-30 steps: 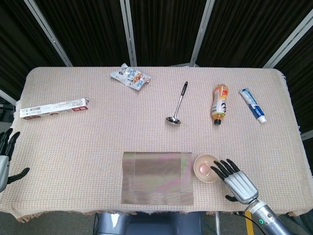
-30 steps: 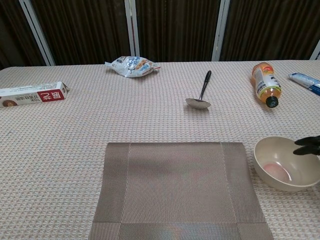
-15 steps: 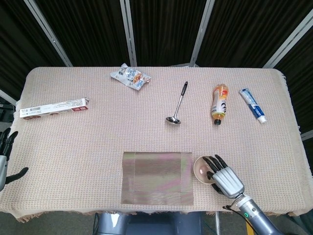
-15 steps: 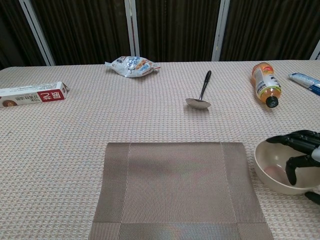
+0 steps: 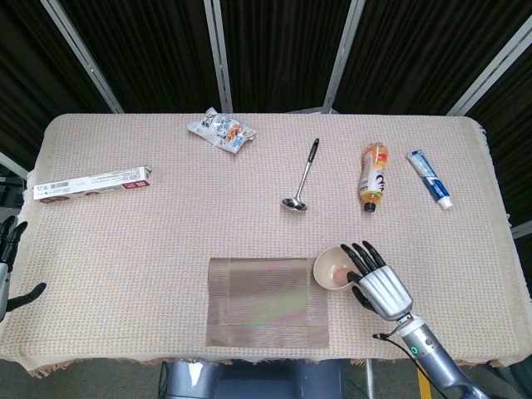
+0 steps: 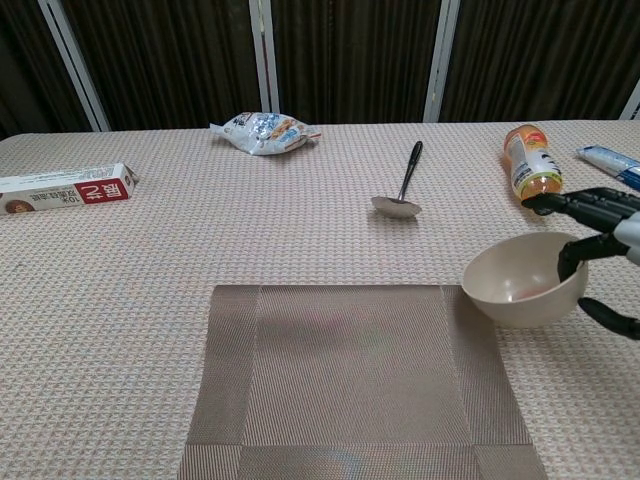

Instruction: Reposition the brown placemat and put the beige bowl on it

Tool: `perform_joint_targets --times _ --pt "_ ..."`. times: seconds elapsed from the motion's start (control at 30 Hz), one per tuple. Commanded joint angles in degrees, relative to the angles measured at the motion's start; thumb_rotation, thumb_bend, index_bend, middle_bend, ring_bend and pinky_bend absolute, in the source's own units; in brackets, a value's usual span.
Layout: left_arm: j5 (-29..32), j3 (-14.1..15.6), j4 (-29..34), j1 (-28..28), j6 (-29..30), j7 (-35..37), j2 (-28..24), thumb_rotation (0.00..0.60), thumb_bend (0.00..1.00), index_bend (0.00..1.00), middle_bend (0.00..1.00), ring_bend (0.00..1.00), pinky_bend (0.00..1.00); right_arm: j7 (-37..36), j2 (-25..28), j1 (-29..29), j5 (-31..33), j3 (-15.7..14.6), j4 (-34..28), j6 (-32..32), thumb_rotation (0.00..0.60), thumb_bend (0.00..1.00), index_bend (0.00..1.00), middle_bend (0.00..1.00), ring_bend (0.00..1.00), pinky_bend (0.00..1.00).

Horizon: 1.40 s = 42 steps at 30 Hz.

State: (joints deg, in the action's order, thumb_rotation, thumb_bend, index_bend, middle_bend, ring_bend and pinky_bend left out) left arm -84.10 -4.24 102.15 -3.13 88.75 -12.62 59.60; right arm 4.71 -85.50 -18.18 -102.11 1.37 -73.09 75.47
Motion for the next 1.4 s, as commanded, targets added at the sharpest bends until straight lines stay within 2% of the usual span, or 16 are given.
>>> perform_joint_targets --times 0.03,0.27,0.47,0.63,0.9,0.97,1.0,1.03,1.1,1.13,1.17,1.4 --pt "0.1 -0.1 0.0 0.0 0.0 0.2 -0.1 0.6 0.0 0.0 0.0 0.0 0.0 -0.2 0.9 -1.2 1.6 1.9 0.0 0.0 0.6 0.43 0.76 0.0 0.0 0.0" --pt "0.8 -0.3 -0.3 -0.3 -0.5 0.3 -0.1 0.6 0.0 0.0 0.0 0.0 0.0 -2.1 1.9 -4.1 7.8 7.0 2.7 -2.9 0.6 0.43 0.76 0.0 0.0 0.0" --pt "1.5 -0.4 -0.5 -0.5 -0.9 0.2 0.1 0.6 0.0 0.0 0.0 0.0 0.0 -4.2 1.7 -5.5 12.3 9.2 7.1 -5.4 0.6 0.43 0.77 0.0 0.0 0.0" --pt "1.6 -0.5 -0.4 -0.5 -1.0 0.0 0.1 0.6 0.0 0.0 0.0 0.0 0.0 -5.5 1.2 -5.2 15.1 9.3 11.0 -7.3 0.6 0.43 0.77 0.0 0.0 0.0" --pt "1.5 -0.4 -0.1 -0.5 -0.9 -0.1 0.1 0.6 0.0 0.0 0.0 0.0 0.0 -9.6 -1.4 -4.0 17.5 7.2 20.0 -9.9 0.6 0.43 0.76 0.0 0.0 0.0" --pt "1.4 -0.3 -0.1 -0.5 -1.0 -0.2 0.1 0.6 0.0 0.0 0.0 0.0 0.0 -10.5 -2.1 -3.8 17.3 6.5 21.5 -9.8 0.6 0.42 0.68 0.0 0.0 0.0" --pt "1.3 -0.3 0.0 -0.6 -1.0 -0.2 0.1 0.6 0.0 0.0 0.0 0.0 0.0 -10.9 -2.3 -3.8 17.2 6.2 22.1 -9.9 0.6 0.4 0.51 0.0 0.0 0.0" --pt "1.3 -0.2 0.0 -0.5 -1.0 -0.3 0.1 0.6 0.0 0.0 0.0 0.0 0.0 -11.0 -2.4 -3.7 17.1 5.8 22.5 -10.1 0.6 0.32 0.3 0.0 0.0 0.0" --pt "1.3 -0.2 0.0 -0.5 -0.9 -0.3 0.1 0.6 0.0 0.0 0.0 0.0 0.0 -10.4 -1.7 -3.7 17.1 4.8 22.1 -11.5 0.6 0.15 0.05 0.0 0.0 0.0" --pt "1.3 -0.2 0.0 -0.5 -0.9 -0.4 0.1 0.6 0.0 0.0 0.0 0.0 0.0 -10.0 -1.1 -3.7 17.1 4.5 21.4 -12.0 0.6 0.05 0.0 0.0 0.0 0.0" --pt "1.3 -0.2 0.0 -0.5 -0.9 -0.4 0.1 0.6 0.0 0.0 0.0 0.0 0.0 -9.5 0.1 -3.6 17.1 4.5 19.8 -11.7 0.6 0.01 0.0 0.0 0.0 0.0" --pt "-0.4 0.7 -0.3 -1.0 -1.8 -0.3 0.5 0.6 0.0 0.0 0.0 0.0 0.0 -9.8 9.2 0.2 15.9 5.5 5.3 -2.0 0.6 0.0 0.0 0.0 0.0 0.0"
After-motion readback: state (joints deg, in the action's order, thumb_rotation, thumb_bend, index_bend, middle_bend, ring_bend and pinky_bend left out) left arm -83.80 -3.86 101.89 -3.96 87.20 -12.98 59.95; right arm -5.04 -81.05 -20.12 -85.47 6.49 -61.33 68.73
